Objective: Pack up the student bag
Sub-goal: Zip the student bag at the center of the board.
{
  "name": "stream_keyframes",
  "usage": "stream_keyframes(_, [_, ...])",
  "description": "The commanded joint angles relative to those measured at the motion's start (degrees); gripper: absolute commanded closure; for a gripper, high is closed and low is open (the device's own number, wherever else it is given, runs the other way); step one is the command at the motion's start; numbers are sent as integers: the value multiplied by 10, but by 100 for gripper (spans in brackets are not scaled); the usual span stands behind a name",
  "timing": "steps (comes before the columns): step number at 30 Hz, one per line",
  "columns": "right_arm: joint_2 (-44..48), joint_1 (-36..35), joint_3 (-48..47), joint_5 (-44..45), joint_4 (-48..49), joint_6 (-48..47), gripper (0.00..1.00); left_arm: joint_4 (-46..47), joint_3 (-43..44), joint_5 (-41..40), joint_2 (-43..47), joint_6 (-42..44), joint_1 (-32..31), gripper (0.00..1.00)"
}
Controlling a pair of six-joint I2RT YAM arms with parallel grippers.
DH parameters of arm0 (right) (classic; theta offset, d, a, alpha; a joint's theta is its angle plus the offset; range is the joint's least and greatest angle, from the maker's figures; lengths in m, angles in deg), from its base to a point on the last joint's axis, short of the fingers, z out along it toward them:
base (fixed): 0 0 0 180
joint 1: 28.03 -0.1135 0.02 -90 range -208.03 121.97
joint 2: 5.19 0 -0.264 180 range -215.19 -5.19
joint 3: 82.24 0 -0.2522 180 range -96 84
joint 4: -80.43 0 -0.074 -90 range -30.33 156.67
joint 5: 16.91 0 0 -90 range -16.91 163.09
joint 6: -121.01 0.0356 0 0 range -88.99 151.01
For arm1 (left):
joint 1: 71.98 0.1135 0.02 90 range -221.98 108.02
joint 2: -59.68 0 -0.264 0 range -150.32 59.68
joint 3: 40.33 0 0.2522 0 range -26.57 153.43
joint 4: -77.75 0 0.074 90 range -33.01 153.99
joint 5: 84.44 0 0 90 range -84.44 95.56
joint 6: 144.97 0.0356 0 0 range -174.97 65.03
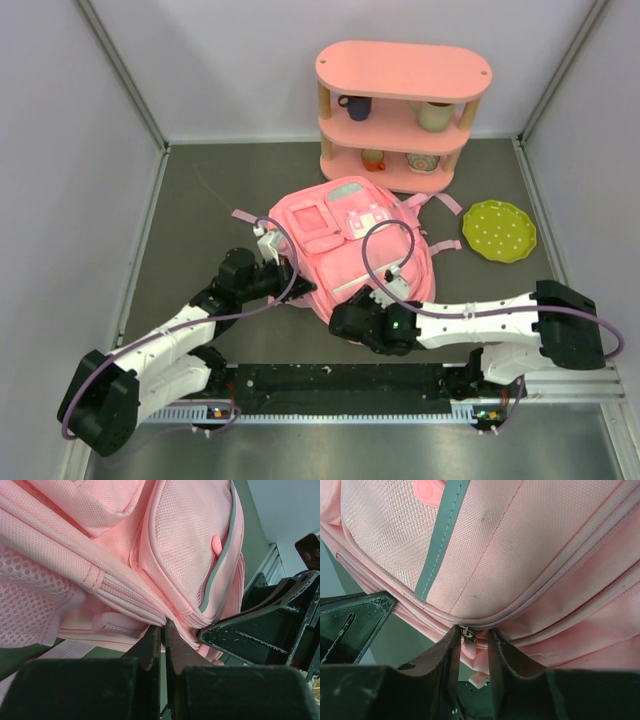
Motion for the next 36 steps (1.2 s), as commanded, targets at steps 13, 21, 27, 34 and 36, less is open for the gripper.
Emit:
stream_keyframes(13, [30,-48,-25,26,25,-125,100,9,15,-4,30,10,-3,100])
stream_keyframes(21, [91,-38,35,31,-24,-345,100,-88,51,-68,44,45,15,100])
stream_keyframes(27, [188,26,138,-3,-11,-419,100,-96,50,-36,55,45,65,100])
stream_keyframes(34, [230,55,163,6,21,-467,100,-88,60,-24,40,51,68,100])
stream_keyframes(36, [225,77,168,5,19,-456,100,-96,65,-24,44,53,71,100])
